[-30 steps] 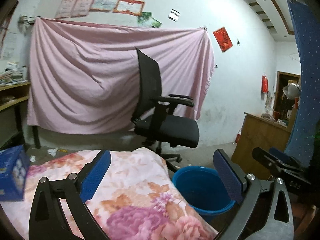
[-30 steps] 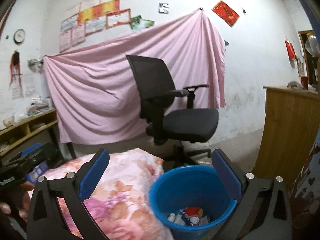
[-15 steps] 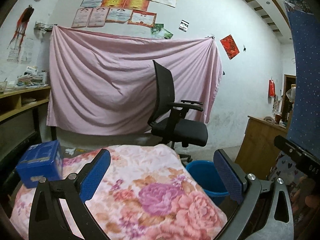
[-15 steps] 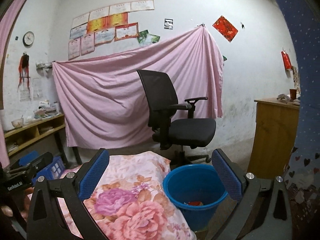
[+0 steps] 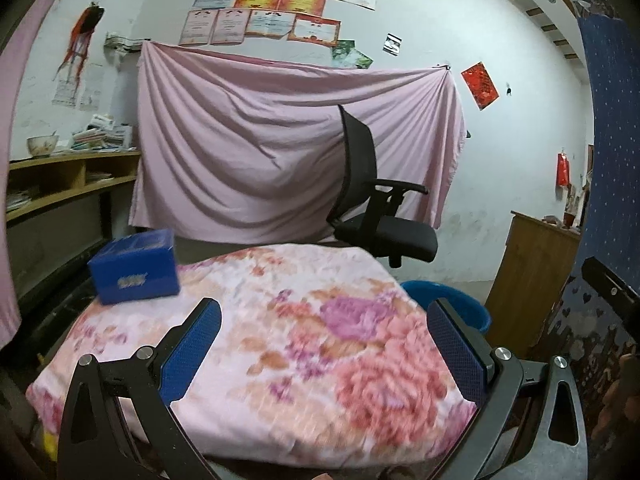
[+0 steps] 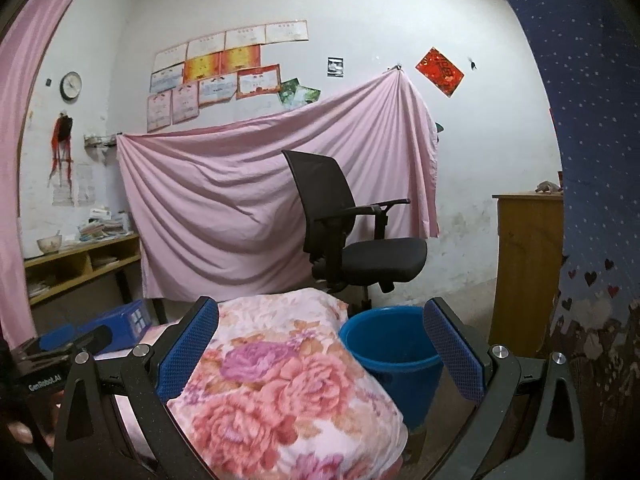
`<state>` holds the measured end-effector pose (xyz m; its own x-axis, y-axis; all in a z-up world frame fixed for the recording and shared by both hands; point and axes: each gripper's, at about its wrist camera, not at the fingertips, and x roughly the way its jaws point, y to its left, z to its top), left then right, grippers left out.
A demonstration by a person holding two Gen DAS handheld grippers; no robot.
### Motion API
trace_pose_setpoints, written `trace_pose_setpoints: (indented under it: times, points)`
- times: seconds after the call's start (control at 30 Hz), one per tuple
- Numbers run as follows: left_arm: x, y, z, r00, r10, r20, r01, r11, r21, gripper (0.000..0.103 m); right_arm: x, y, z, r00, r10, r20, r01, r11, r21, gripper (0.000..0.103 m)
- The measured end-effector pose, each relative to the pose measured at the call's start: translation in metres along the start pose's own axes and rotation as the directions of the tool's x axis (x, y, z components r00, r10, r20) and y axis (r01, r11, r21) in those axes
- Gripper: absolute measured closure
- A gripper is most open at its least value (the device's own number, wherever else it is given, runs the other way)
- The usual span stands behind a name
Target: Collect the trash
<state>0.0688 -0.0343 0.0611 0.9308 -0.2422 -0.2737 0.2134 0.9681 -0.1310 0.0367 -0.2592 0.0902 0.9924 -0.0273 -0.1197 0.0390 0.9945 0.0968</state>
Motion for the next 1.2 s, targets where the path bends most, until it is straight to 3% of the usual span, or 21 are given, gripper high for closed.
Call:
trace_pose_setpoints:
  times: [0.33, 0.57, 1.2]
  points:
    - [-0.037, -0.004, -0.037, 1.000, 0.017, 0.018, -0.017, 1.000, 0.005, 0.002, -0.049, 0.006, -0.030, 0.999, -0.021, 0.046, 0.023, 0.999, -0.033, 0.000]
    - [-0.053, -0.009, -0.065, 1.000, -0.012, 0.014, 0.011, 1.000, 0.020, 0.002, -0.070, 0.003, -0.053, 0.998, -0.039, 0.052, 0.041, 0.999, -0.031, 0.000]
    - [-0.067, -0.015, -0.079, 0.999, -0.019, 0.026, 0.018, 0.999, 0.043, 0.002, -0.080, 0.004, -0.077, 0.997, -0.073, -0.005, 0.073, 0.996, -0.049, 0.000]
